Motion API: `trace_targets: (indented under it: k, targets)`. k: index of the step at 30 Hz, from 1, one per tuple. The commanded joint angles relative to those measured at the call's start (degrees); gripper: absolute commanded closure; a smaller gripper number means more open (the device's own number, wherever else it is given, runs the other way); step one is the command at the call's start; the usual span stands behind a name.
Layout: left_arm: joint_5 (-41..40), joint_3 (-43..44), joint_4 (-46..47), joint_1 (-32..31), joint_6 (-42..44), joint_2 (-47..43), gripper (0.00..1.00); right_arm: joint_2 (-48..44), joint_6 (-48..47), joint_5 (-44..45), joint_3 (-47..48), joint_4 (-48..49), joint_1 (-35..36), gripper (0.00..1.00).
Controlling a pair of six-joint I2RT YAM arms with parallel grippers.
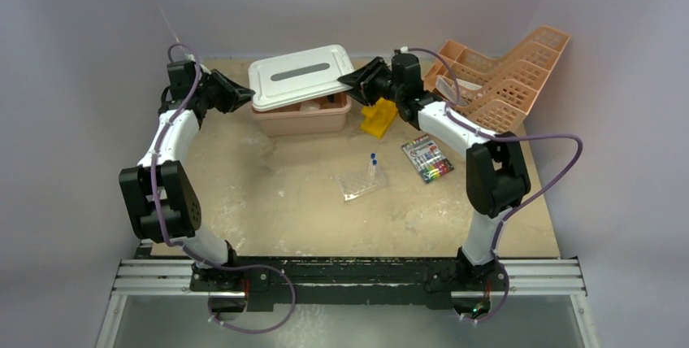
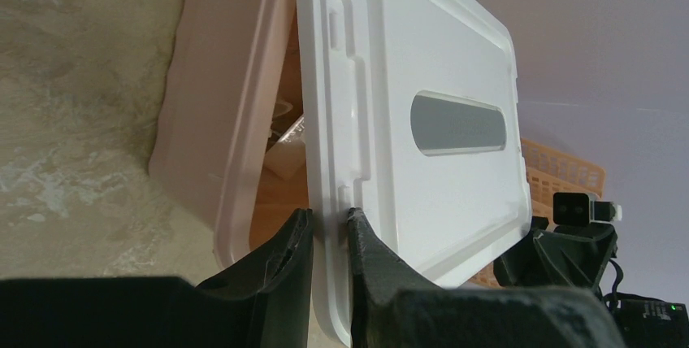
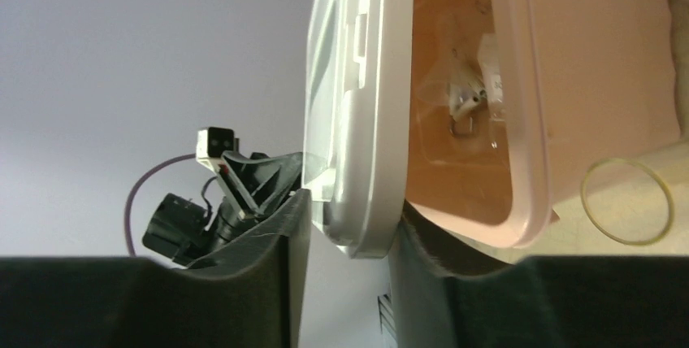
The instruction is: Organize the chemistry lab equipment
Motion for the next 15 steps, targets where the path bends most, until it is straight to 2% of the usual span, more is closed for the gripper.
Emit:
trace_targets:
  k: [1, 6, 10, 12, 15]
  targets:
    - [-1.39, 3.08, 0.19, 1.51, 2.93, 0.38, 1.00, -2.61, -3.43, -0.74, 3.82, -3.25, 0.32, 0.49]
    - [-2.03, 4.37, -2.43, 1.58, 4.58, 1.72, 1.00, -3.78, -7.27, 1.77, 6.58, -8.64, 0.34, 0.42]
    - [-1.54, 5.28, -3.20, 1.61, 5.63, 2.22, 1.00, -4.86, -12.01, 5.46, 10.89, -21.33, 0.32, 0.39]
    - [-0.72, 5.89, -3.70, 1.61, 5.93, 2.67, 0.95, -6.63, -14.56, 7.65, 11.29, -23.27, 0.68, 0.39]
    - [-1.32, 6.89, -6.45, 1.61, 7.68, 2.57, 0.92, -8.70, -19.46, 11.63, 12.17, -25.04, 1.57, 0.39]
